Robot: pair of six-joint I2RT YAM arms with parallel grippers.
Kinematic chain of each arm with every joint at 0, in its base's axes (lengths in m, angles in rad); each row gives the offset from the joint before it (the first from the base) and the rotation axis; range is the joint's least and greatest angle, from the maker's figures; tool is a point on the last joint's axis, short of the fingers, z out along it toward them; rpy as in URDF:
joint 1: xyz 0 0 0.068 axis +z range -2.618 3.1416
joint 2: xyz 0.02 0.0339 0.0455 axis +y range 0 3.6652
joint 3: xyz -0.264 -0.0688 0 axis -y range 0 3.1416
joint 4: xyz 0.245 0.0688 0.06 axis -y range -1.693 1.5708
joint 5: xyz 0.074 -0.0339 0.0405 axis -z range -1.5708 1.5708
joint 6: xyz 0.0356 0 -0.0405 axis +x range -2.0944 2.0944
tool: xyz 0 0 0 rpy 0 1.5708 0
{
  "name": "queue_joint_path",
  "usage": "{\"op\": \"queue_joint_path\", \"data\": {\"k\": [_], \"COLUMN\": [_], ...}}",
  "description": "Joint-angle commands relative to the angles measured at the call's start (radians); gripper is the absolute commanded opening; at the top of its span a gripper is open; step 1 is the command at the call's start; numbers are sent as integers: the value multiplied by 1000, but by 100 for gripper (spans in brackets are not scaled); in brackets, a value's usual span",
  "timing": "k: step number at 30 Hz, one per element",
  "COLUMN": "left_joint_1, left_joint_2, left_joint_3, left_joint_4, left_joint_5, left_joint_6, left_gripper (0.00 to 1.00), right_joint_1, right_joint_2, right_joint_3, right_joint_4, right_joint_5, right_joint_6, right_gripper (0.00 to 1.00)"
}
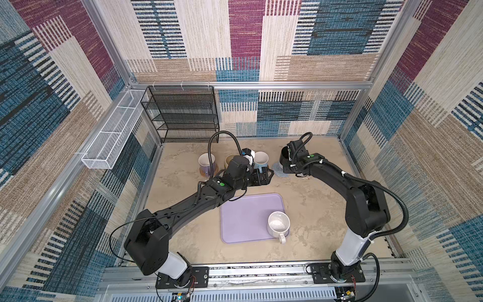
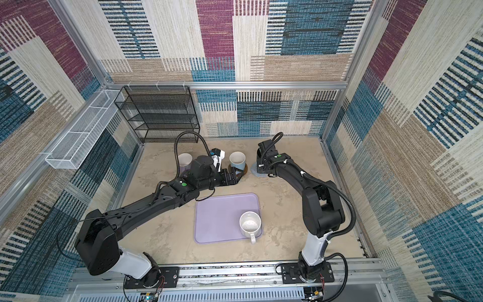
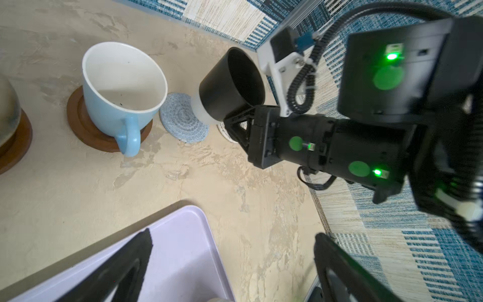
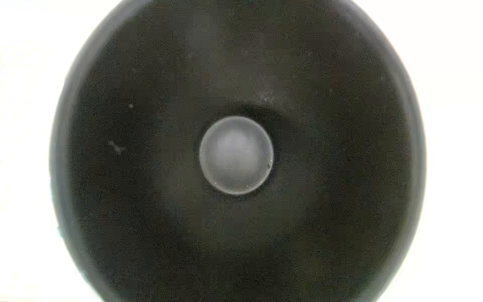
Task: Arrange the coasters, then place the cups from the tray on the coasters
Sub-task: 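Lift and carry the black mug with the right gripper to the blue woven coaster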
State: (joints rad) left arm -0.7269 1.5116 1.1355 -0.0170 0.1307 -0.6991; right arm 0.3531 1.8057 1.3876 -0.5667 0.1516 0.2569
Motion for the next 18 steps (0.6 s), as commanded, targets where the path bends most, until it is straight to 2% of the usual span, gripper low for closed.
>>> {"op": "queue_joint_path", "data": {"k": [1,18], "left_joint_1": [2,-12], "left_joint_2": [9,78], "left_joint_3": [11,29], "left_joint_4": [-6,15], "left_joint_5": [-58,-48], "left_joint_6": [15,-23], "left_gripper": [99,99], "right_joint_1": [1,3], "right_joint_2": [28,108], "right_joint_3": [26,92], "right_joint_4": [33,53], "right_joint_5": [21,29], "right_joint_6": [-13,-16], "right_gripper": [0,0]}}
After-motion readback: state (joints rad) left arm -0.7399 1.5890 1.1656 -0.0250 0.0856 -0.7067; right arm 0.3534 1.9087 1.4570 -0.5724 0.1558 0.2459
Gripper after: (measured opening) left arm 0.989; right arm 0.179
